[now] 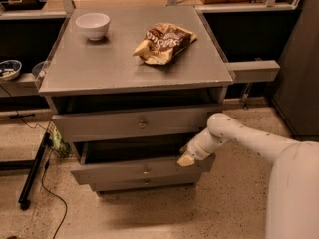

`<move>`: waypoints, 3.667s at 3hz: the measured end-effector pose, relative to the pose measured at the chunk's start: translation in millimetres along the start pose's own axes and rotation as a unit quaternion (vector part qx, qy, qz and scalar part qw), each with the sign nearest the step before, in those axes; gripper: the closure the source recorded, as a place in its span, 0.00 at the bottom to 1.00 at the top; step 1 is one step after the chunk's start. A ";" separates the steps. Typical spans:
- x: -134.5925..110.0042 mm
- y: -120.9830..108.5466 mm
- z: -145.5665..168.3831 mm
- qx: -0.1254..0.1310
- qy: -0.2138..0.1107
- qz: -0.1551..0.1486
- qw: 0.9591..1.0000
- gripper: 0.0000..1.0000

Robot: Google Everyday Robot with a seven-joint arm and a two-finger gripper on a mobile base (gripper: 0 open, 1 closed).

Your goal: Open middle drawer

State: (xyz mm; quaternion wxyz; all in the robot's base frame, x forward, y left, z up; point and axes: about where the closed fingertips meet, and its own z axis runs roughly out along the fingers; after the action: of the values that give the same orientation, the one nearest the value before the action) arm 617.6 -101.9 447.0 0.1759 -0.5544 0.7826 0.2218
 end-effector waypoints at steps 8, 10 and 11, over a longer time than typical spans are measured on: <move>19.2 112.3 -59.0 -0.039 -0.063 0.021 0.997 0.81; 18.5 111.8 -58.5 -0.039 -0.063 0.020 0.997 0.35; 18.5 111.8 -58.5 -0.039 -0.063 0.020 0.997 0.11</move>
Offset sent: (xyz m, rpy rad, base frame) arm -0.1184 -0.0270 0.0801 0.1272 0.0644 -0.0472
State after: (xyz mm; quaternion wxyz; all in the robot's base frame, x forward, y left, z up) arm 504.1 -116.2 503.5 0.1984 -0.5299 0.7719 0.2900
